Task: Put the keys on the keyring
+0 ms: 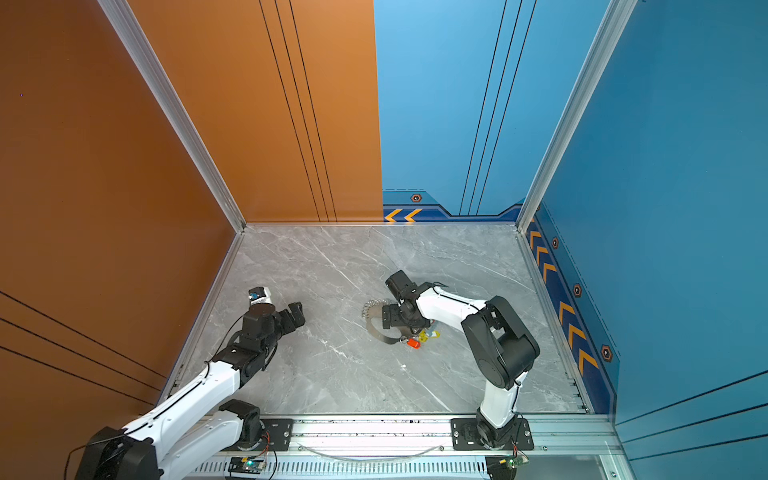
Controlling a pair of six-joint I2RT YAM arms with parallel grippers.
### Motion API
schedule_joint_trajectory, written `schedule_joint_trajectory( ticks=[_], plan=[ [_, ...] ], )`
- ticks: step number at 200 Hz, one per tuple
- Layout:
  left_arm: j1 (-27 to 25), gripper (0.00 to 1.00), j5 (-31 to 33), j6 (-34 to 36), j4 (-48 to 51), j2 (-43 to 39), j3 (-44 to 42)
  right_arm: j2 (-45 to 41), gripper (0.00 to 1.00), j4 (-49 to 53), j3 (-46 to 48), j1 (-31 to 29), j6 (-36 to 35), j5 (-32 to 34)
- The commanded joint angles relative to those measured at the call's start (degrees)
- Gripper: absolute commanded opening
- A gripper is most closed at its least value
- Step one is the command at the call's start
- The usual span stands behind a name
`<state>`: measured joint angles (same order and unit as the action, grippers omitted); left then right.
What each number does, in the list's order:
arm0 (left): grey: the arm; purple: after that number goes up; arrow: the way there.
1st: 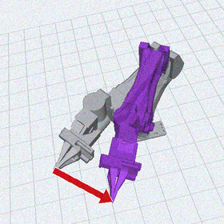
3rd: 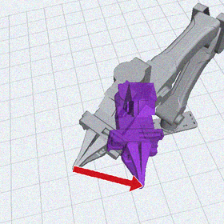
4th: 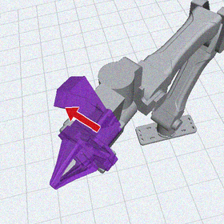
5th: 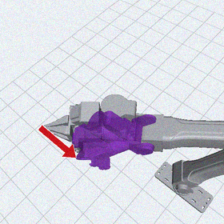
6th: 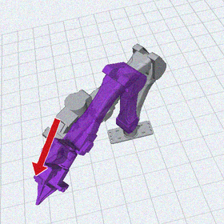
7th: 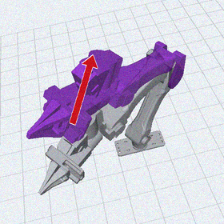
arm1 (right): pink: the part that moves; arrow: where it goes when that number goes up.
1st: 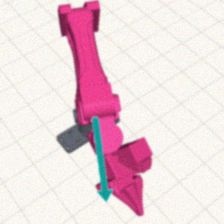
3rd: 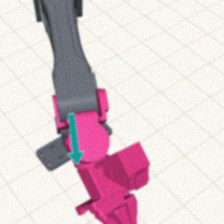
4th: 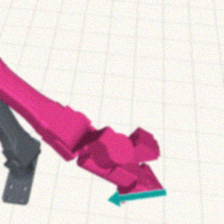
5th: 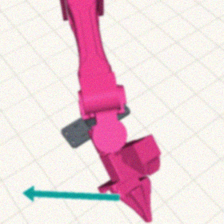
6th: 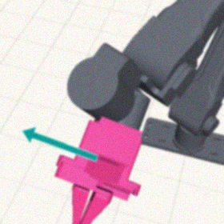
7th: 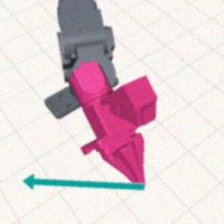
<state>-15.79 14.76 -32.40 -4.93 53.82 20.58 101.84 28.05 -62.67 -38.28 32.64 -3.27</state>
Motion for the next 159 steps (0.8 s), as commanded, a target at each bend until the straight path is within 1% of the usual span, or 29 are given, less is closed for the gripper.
schedule_joint_trajectory(
  ticks=[1, 38, 58, 80, 91, 103, 118, 159],
  plan=[
    [0.4, 0.98, -0.5, 0.1, -0.6, 0.2, 0.5, -1.7, 1.00, 1.3, 0.7, -4.8, 4.4, -0.4],
    [0.4, 0.98, -0.8, 0.1, -0.6, 0.5, 0.6, -1.4, 1.00, 1.0, -2.3, -12.6, 7.5, -1.0],
    [0.4, 0.98, -0.9, 0.1, -0.6, 0.6, 0.6, -2.6, 1.00, 2.1, -3.7, -14.1, 6.9, -1.0],
    [0.4, 0.98, -1.0, 0.1, -0.7, 0.8, 0.7, -6.2, 1.00, 4.9, -4.1, -13.0, 3.3, 3.3],
    [0.5, 0.98, -1.5, 0.2, -0.9, 1.1, 0.8, -7.6, 1.00, 5.5, -3.9, -11.3, 1.2, 4.9],
    [0.4, 0.98, -2.0, 0.1, -1.1, 1.8, 1.0, -7.9, 1.00, 5.6, -4.0, -9.1, -0.1, 5.3],
    [0.5, 0.98, -2.6, 0.1, -1.1, 2.6, 1.5, -6.4, 0.97, 5.0, -5.3, -6.8, -0.9, 3.9],
    [0.5, 0.98, -2.8, 0.1, -1.1, 3.1, 1.5, 0.8, 0.94, 2.3, -10.8, -5.3, -1.1, 2.4]
  ],
)
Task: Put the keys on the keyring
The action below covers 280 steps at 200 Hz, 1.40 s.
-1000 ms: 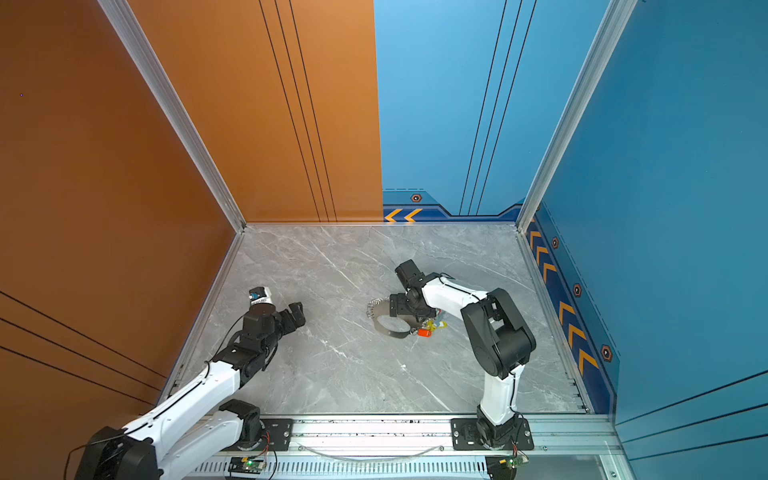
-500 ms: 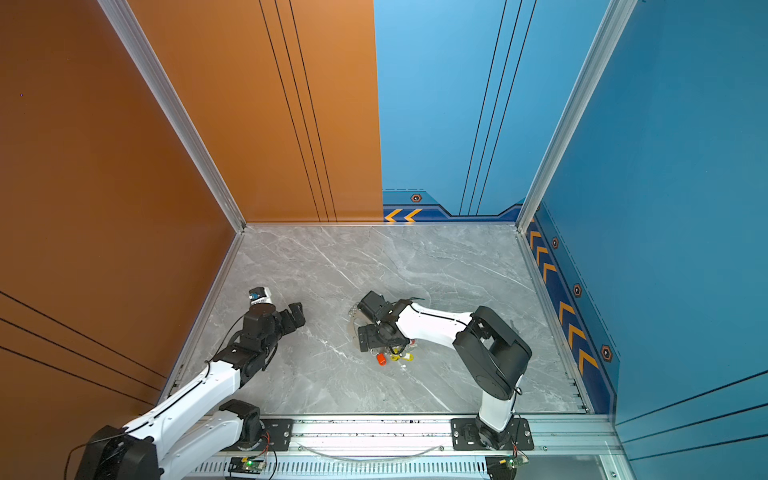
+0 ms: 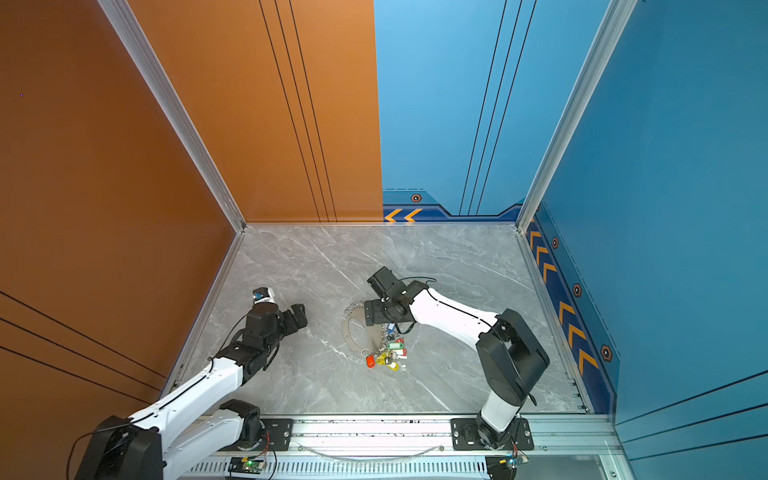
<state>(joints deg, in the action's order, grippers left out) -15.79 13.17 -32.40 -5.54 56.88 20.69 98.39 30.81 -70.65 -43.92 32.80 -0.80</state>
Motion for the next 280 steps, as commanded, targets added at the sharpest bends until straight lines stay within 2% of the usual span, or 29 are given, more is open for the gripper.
schedule_joint_trajectory(
  ticks=[1, 55, 118, 199, 232, 280],
  plan=[
    [0.4, 0.98, -1.2, 0.1, -0.5, 0.1, 1.4, 4.5, 0.94, -0.6, -3.0, 0.4, -1.2, -0.2],
    [0.5, 0.98, -1.2, 0.0, -0.5, 0.5, 1.6, 10.1, 0.93, -8.1, -2.1, 2.9, 2.4, -8.0],
    [0.5, 0.98, -1.6, -0.3, -0.9, 2.3, 2.1, 11.3, 0.94, -10.2, 1.1, 2.3, 3.5, -8.4],
    [0.6, 0.98, -1.2, -0.2, -0.9, 2.0, 1.9, 0.9, 0.94, -8.0, 13.9, 1.4, 5.9, -4.8],
    [0.6, 0.98, -1.2, -0.2, -1.0, 2.0, 1.9, -2.4, 0.93, -8.0, 16.5, -2.1, 7.2, -5.8],
    [0.6, 0.98, -1.1, -0.2, -0.9, 2.3, 2.1, -5.0, 0.83, -6.6, 17.1, -4.2, 7.0, -6.1]
  ],
)
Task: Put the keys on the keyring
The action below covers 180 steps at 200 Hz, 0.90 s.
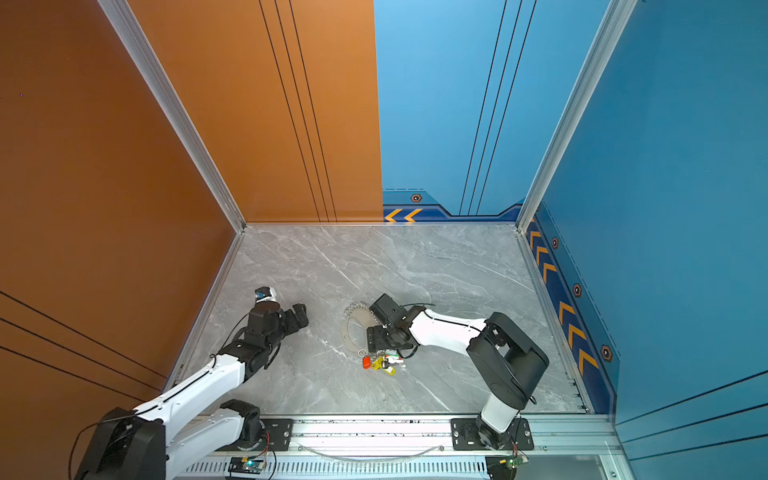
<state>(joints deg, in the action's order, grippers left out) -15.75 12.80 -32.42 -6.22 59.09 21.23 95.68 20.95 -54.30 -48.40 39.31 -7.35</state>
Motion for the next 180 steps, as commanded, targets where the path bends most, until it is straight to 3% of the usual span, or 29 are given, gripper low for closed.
schedule_joint_trajectory(
  ticks=[1, 43, 103, 180],
  plan=[
    [0.5, 0.98, -0.8, -0.2, -0.3, 0.1, 1.5, -2.4, 0.82, 3.3, 0.8, 0.4, 0.5, 0.5],
    [0.5, 0.98, -0.9, -0.2, -0.3, 0.0, 1.6, -4.2, 0.74, 3.5, -0.9, 3.6, -2.0, 2.1],
    [0.5, 0.98, -1.2, 0.0, -0.3, 0.2, 1.7, -0.9, 0.46, 3.4, -2.7, 7.3, -6.5, 3.5],
    [0.6, 0.98, -1.2, 0.0, -0.4, 1.3, 2.0, 4.0, 0.41, 3.4, -4.8, 4.0, -7.8, 3.6]
  ],
)
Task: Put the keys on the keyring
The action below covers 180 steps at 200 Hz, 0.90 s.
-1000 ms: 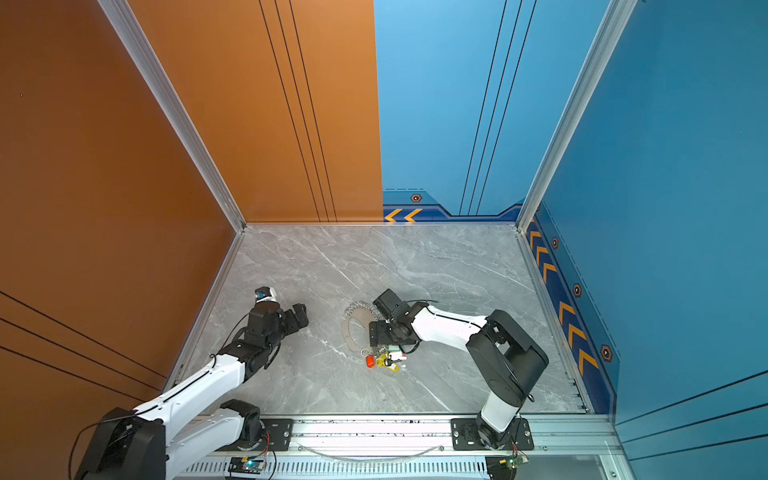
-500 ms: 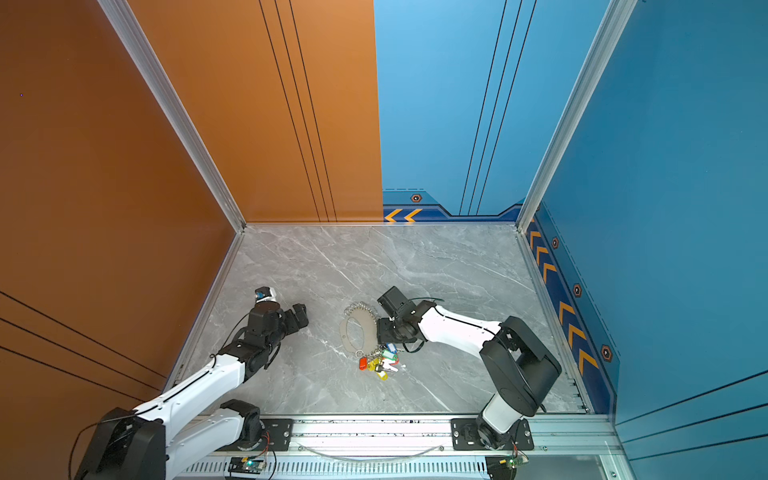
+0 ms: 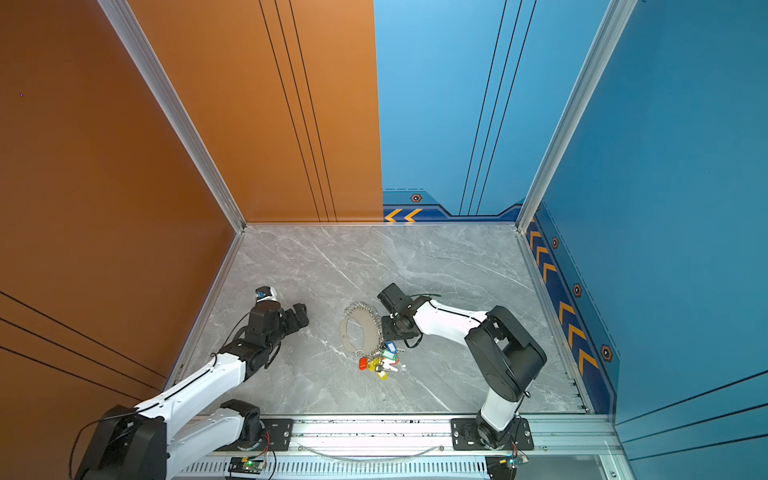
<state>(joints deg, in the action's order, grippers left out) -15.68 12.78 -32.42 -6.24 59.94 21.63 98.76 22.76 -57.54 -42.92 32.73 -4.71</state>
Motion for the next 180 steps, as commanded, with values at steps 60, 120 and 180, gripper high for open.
schedule_joint_trajectory(
  ticks=[60, 120, 180],
  plan=[
    [0.6, 0.98, -1.2, 0.0, -0.3, 0.4, 1.7, 1.8, 0.41, 3.9, -3.4, -7.2, 0.0, 1.3],
    [0.6, 0.98, -1.0, 0.1, -0.2, 0.0, 1.5, 1.0, 0.52, 8.3, -6.4, -9.8, -1.5, 5.1],
    [0.6, 0.98, -1.0, -0.1, -0.3, 0.0, 1.5, -0.2, 0.41, 7.1, -4.6, -6.9, -3.7, 4.2]
  ],
)
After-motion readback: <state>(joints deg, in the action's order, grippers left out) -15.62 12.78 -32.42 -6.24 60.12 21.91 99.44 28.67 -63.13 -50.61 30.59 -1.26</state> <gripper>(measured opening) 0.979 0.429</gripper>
